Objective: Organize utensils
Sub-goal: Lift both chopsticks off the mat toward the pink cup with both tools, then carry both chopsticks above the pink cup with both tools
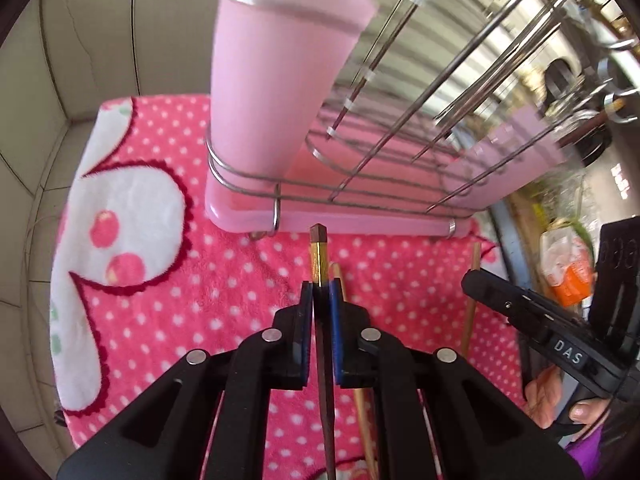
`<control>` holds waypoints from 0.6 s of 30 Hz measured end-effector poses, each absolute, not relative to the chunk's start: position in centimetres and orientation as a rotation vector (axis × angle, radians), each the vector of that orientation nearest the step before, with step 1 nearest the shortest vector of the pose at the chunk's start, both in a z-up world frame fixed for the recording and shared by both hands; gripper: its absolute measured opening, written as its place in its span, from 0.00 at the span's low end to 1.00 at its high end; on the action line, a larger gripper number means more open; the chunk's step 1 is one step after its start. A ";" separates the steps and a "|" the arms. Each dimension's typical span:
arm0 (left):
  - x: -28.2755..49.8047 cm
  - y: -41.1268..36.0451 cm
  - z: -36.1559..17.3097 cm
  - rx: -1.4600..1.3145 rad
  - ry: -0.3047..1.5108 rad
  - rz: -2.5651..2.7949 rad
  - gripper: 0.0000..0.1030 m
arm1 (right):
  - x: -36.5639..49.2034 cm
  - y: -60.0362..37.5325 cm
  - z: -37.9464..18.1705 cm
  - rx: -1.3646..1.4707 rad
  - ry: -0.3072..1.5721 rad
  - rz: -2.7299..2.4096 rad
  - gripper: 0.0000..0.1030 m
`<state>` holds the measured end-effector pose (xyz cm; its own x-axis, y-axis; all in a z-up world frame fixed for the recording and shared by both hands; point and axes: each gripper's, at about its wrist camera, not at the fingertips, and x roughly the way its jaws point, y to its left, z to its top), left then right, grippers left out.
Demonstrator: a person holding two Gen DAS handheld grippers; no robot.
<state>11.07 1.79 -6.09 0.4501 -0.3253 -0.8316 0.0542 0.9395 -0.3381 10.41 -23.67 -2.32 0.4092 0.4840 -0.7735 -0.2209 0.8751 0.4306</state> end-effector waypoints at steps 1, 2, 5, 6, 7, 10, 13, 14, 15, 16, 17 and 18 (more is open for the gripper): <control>10.6 1.9 -5.5 -0.283 1.056 -0.240 0.07 | 9.9 -24.0 -1.6 0.279 1.036 0.452 0.07; 9.9 2.1 -4.5 -0.284 1.018 -0.242 0.07 | 9.4 -24.4 -0.9 0.279 1.009 0.450 0.07; 8.4 2.6 -1.9 -0.274 0.910 -0.251 0.07 | 7.9 -25.3 1.6 0.270 0.924 0.446 0.06; 7.7 2.8 -1.0 -0.270 0.872 -0.250 0.07 | 7.4 -25.7 2.6 0.268 0.888 0.441 0.06; 7.3 3.1 -0.3 -0.267 0.840 -0.250 0.07 | 7.1 -26.1 3.6 0.267 0.860 0.436 0.06; 6.1 4.1 2.0 -0.276 0.741 -0.243 0.07 | 6.3 -26.9 6.2 0.281 0.778 0.427 0.06; 5.6 5.3 4.2 -0.304 0.676 -0.244 0.07 | 6.0 -28.1 9.4 0.275 0.692 0.417 0.06; 5.5 5.4 4.8 -0.304 0.654 -0.240 0.07 | 6.1 -28.0 10.3 0.275 0.667 0.414 0.06; 5.4 5.7 5.8 -0.304 0.622 -0.237 0.07 | 6.1 -28.1 11.5 0.274 0.630 0.410 0.06; 5.6 6.0 6.6 -0.306 0.601 -0.235 0.07 | 6.1 -28.4 12.8 0.269 0.588 0.402 0.06; 5.6 6.2 7.9 -0.308 0.572 -0.232 0.07 | 5.8 -28.5 13.8 0.261 0.553 0.395 0.06; 5.7 6.3 8.6 -0.309 0.552 -0.228 0.07 | 5.7 -28.6 15.0 0.248 0.508 0.382 0.06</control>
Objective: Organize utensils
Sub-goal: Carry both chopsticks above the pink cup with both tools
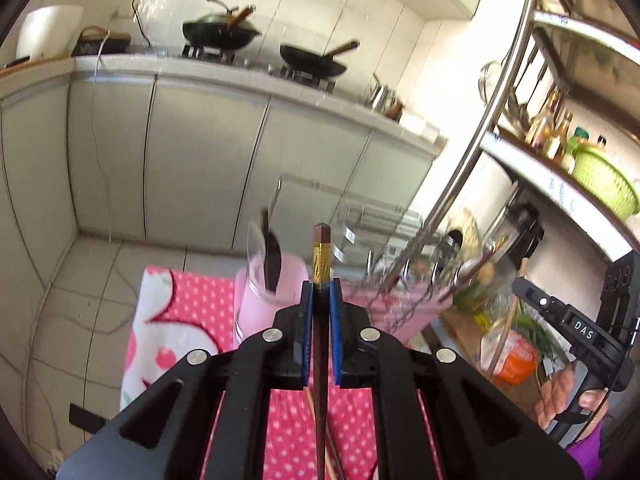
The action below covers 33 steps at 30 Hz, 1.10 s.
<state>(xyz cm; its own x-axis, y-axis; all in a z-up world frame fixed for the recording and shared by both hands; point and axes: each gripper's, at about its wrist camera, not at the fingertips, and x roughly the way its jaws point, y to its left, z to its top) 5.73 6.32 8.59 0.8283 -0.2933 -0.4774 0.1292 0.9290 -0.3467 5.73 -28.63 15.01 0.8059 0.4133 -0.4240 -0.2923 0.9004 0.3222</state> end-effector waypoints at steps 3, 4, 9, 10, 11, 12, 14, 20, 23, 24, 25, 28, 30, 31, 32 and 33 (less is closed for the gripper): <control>6.3 6.7 11.2 -0.311 0.471 -0.215 0.07 | 5.9 -28.8 17.9 0.225 0.412 0.358 0.06; 6.4 6.8 12.1 -0.304 0.439 -0.203 0.07 | 6.1 -29.0 18.8 0.221 0.374 0.345 0.06; 7.1 7.0 15.9 -0.289 0.307 -0.158 0.07 | 7.5 -29.8 22.1 0.214 0.243 0.308 0.06; 7.5 7.1 16.4 -0.292 0.292 -0.151 0.07 | 7.8 -30.0 22.5 0.212 0.223 0.301 0.06; 8.0 7.2 16.7 -0.296 0.279 -0.143 0.07 | 8.2 -30.2 22.9 0.211 0.200 0.295 0.06; 8.3 7.5 17.2 -0.300 0.268 -0.135 0.07 | 8.6 -30.3 23.4 0.207 0.176 0.288 0.06; 9.0 7.9 17.8 -0.307 0.242 -0.115 0.07 | 9.2 -30.4 24.1 0.194 0.134 0.273 0.06; 10.8 9.2 18.4 -0.339 0.174 -0.087 0.07 | 11.1 -30.0 24.3 0.149 0.064 0.228 0.06; 11.8 9.4 18.2 -0.334 0.160 -0.072 0.07 | 12.2 -29.8 23.5 0.135 0.056 0.219 0.06; 12.1 9.4 18.0 -0.327 0.160 -0.063 0.07 | 12.7 -29.7 23.1 0.141 0.062 0.224 0.06; 12.3 9.4 17.8 -0.319 0.159 -0.057 0.07 | 13.1 -29.8 22.7 0.146 0.065 0.225 0.06; 12.9 9.2 16.8 -0.295 0.167 -0.049 0.07 | 13.9 -29.7 21.3 0.145 0.084 0.224 0.06; 13.2 9.0 15.9 -0.282 0.181 -0.053 0.07 | 14.0 -29.6 20.2 0.142 0.102 0.229 0.06; 13.3 9.0 15.4 -0.279 0.190 -0.054 0.07 | 14.0 -29.5 19.7 0.141 0.114 0.228 0.06; 13.3 8.9 14.8 -0.278 0.199 -0.059 0.07 | 13.9 -29.5 19.2 0.144 0.123 0.231 0.06; 13.3 8.9 14.2 -0.278 0.204 -0.063 0.07 | 13.9 -29.5 18.6 0.147 0.134 0.232 0.06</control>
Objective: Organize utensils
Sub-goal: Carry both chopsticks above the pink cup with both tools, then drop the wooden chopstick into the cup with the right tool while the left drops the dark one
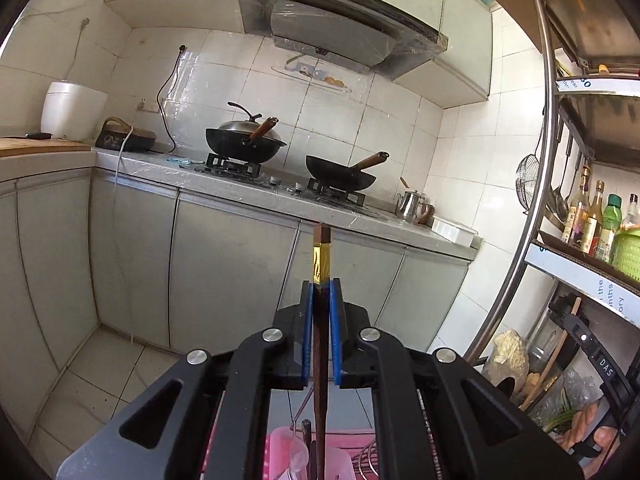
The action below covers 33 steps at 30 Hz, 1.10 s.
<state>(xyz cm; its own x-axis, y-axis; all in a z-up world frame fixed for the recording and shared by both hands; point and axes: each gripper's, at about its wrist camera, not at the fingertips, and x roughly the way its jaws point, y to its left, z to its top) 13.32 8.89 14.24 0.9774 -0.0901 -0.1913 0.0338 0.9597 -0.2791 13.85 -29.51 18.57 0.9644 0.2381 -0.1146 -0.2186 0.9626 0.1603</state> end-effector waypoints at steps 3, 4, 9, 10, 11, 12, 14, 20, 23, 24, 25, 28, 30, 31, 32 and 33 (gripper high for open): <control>13.3 8.8 12.5 -0.276 0.236 -0.070 0.07 | 13.6 -29.6 16.7 0.162 0.174 0.235 0.06; 13.3 8.8 12.1 -0.276 0.247 -0.070 0.07 | 13.6 -29.6 16.1 0.163 0.193 0.235 0.06; 12.9 8.7 9.8 -0.284 0.298 -0.092 0.07 | 12.7 -29.8 13.4 0.181 0.258 0.242 0.06; 12.9 8.5 9.4 -0.281 0.306 -0.098 0.07 | 12.4 -29.8 12.9 0.181 0.266 0.239 0.06; 12.8 8.3 8.9 -0.275 0.317 -0.103 0.07 | 12.2 -29.8 12.5 0.179 0.272 0.240 0.06; 12.8 8.1 8.6 -0.271 0.324 -0.107 0.07 | 12.0 -29.8 12.2 0.179 0.282 0.240 0.06; 12.7 7.6 7.9 -0.260 0.341 -0.109 0.07 | 11.9 -30.1 11.6 0.190 0.298 0.237 0.06; 12.3 7.1 7.6 -0.235 0.341 -0.111 0.07 | 11.7 -30.6 11.2 0.195 0.315 0.224 0.06; 12.2 7.5 8.3 -0.248 0.333 -0.111 0.07 | 11.5 -30.6 12.2 0.196 0.294 0.229 0.06; 12.2 7.7 8.6 -0.256 0.334 -0.114 0.07 | 11.6 -30.5 12.7 0.188 0.289 0.233 0.06; 12.3 7.8 8.8 -0.261 0.336 -0.113 0.07 | 11.6 -30.4 13.0 0.179 0.290 0.233 0.06; 12.6 7.6 8.5 -0.251 0.355 -0.112 0.07 | 12.2 -30.0 12.6 0.155 0.328 0.233 0.06; 12.9 7.4 7.8 -0.252 0.381 -0.111 0.07 | 12.7 -29.8 11.7 0.148 0.372 0.240 0.07; 12.8 7.5 7.7 -0.255 0.379 -0.104 0.07 | 12.9 -29.8 11.4 0.152 0.384 0.242 0.08; 12.8 7.6 7.7 -0.260 0.381 -0.106 0.08 | 12.9 -29.9 11.2 0.157 0.387 0.250 0.09; 12.8 7.7 7.8 -0.268 0.390 -0.109 0.08 | 12.8 -29.9 11.2 0.158 0.390 0.250 0.14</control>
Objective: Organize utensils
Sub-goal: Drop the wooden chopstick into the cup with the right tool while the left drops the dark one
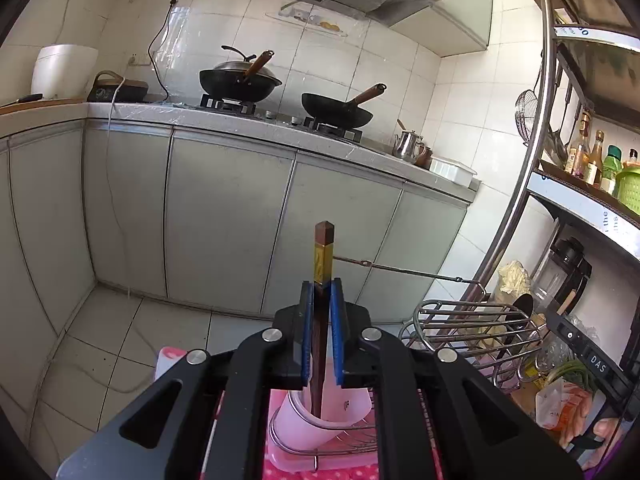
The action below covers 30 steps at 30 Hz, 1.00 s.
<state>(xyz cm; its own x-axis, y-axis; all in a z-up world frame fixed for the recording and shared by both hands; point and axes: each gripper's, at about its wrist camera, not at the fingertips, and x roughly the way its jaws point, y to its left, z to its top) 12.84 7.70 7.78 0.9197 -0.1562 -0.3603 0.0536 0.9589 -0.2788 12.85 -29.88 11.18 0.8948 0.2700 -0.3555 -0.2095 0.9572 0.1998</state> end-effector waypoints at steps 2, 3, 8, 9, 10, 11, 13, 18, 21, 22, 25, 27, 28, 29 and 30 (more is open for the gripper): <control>12.9 8.0 8.0 -0.279 0.403 -0.102 0.14 | 12.6 -29.9 11.3 0.155 0.389 0.246 0.29; 12.8 8.1 8.1 -0.281 0.402 -0.097 0.22 | 12.5 -30.0 11.4 0.154 0.391 0.249 0.36; 12.2 8.4 8.8 -0.286 0.388 -0.088 0.37 | 12.0 -30.4 12.1 0.151 0.395 0.240 0.39; 12.1 8.3 8.9 -0.283 0.386 -0.087 0.38 | 11.8 -30.5 12.2 0.150 0.395 0.238 0.39; 11.9 8.2 9.0 -0.278 0.386 -0.085 0.39 | 11.6 -30.5 12.3 0.149 0.396 0.237 0.39; 11.7 8.1 9.1 -0.272 0.389 -0.086 0.40 | 11.4 -30.6 12.3 0.148 0.395 0.238 0.39; 11.3 7.8 9.2 -0.263 0.393 -0.089 0.42 | 10.8 -30.7 12.5 0.142 0.394 0.236 0.39; 10.0 7.5 9.4 -0.252 0.404 -0.083 0.44 | 9.0 -30.7 13.0 0.132 0.391 0.229 0.39; 8.7 7.3 9.3 -0.254 0.410 -0.083 0.44 | 7.7 -30.7 12.9 0.157 0.401 0.239 0.39; 8.3 7.1 9.2 -0.248 0.416 -0.083 0.44 | 7.3 -30.6 12.7 0.163 0.412 0.246 0.39; 7.0 6.4 8.4 -0.242 0.448 -0.085 0.44 | 6.2 -29.9 11.6 0.181 0.470 0.281 0.39; 6.3 5.8 7.7 -0.234 0.475 -0.091 0.44 | 5.6 -29.3 10.8 0.181 0.508 0.305 0.39; 6.0 5.5 7.2 -0.230 0.493 -0.094 0.44 | 5.3 -28.9 10.2 0.178 0.532 0.315 0.39; 5.7 5.2 6.7 -0.228 0.508 -0.094 0.44 | 5.2 -28.6 9.8 0.176 0.549 0.324 0.39; 5.4 4.8 6.0 -0.226 0.530 -0.094 0.44 | 4.9 -28.3 9.2 0.178 0.568 0.331 0.39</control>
